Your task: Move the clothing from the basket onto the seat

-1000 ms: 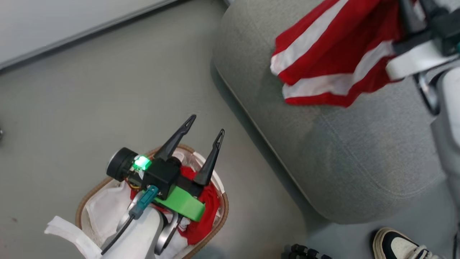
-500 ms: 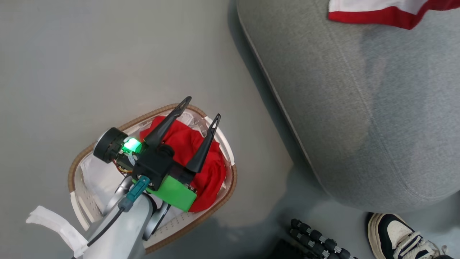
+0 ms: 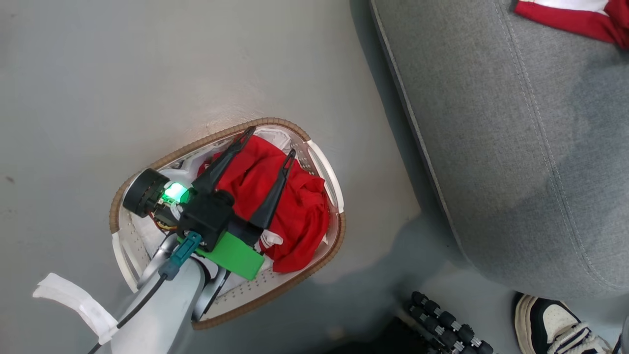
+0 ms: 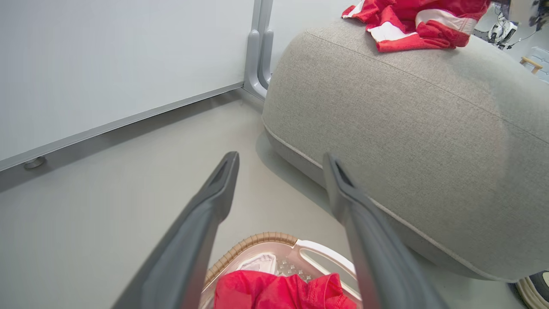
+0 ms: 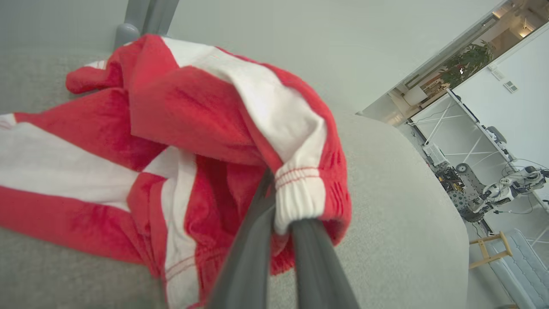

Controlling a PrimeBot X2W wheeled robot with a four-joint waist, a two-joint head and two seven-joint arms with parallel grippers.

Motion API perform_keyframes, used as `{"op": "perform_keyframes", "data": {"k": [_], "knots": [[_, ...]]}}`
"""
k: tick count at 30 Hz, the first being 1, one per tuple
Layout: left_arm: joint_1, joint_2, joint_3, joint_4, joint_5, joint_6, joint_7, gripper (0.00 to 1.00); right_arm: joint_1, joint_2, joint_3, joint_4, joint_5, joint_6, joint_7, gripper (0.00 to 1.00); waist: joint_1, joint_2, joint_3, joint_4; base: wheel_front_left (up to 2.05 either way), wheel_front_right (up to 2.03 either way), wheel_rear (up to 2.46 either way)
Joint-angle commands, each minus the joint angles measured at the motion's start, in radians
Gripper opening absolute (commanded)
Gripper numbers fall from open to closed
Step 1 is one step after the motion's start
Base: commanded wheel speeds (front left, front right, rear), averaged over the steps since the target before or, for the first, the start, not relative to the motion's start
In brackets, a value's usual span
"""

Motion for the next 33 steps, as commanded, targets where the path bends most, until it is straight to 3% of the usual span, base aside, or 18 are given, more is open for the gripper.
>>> {"op": "perform_keyframes", "data": {"k": [1,4,5,7,8,15,18,25,33], "knots": [[-0.008,-0.002,0.005,0.004,-0.008,-0.003,0.001,1.00,0.034,0.007,-0.031,-0.002,-0.002,-0.001,0.000,0.00,-0.0001,0.0000,-0.021,0.001,0.00,0.00,0.00],[0.008,-0.010,0.013,0.019,-0.009,-0.003,0.001,1.00,0.101,0.034,-0.080,-0.013,-0.007,-0.001,0.000,0.04,-0.0001,0.0000,-0.049,-0.001,0.00,0.00,0.00],[0.013,-0.014,0.016,0.023,-0.010,-0.003,0.001,1.00,0.126,0.041,-0.096,-0.019,-0.003,-0.001,0.000,0.27,-0.0001,0.0000,-0.061,-0.001,0.00,0.00,0.00],[0.022,-0.021,0.024,0.030,-0.011,-0.003,0.001,1.00,0.174,0.061,-0.103,-0.032,0.002,-0.001,0.000,0.51,-0.0001,0.0000,-0.081,-0.003,0.00,0.00,0.00],[0.026,-0.024,0.027,0.034,-0.012,-0.003,0.001,1.00,0.196,0.071,-0.106,-0.038,0.003,-0.001,0.000,1.00,-0.0001,0.0000,-0.091,-0.004,0.00,0.00,0.00],[0.056,-0.054,0.051,0.063,-0.002,-0.003,0.001,1.00,0.335,0.126,-0.087,-0.136,0.049,-0.001,0.000,1.00,-0.0001,0.0000,-0.164,0.000,0.00,0.00,0.00],[0.069,-0.077,0.074,0.070,0.003,-0.003,0.001,1.00,0.395,0.154,-0.012,-0.201,0.078,-0.001,0.000,1.00,-0.0001,0.0000,-0.199,0.016,0.00,0.00,0.00],[0.095,-0.126,0.144,0.089,0.018,-0.003,0.001,1.00,0.454,0.128,0.191,-0.315,0.208,-0.001,0.000,1.00,-0.0001,0.0000,-0.260,0.078,0.00,0.00,0.00],[0.127,-0.170,0.267,0.130,0.030,-0.003,0.001,1.00,0.467,0.155,0.356,-0.379,0.327,-0.001,0.000,1.00,-0.0001,0.0000,-0.337,0.192,0.00,0.00,0.00]]}}
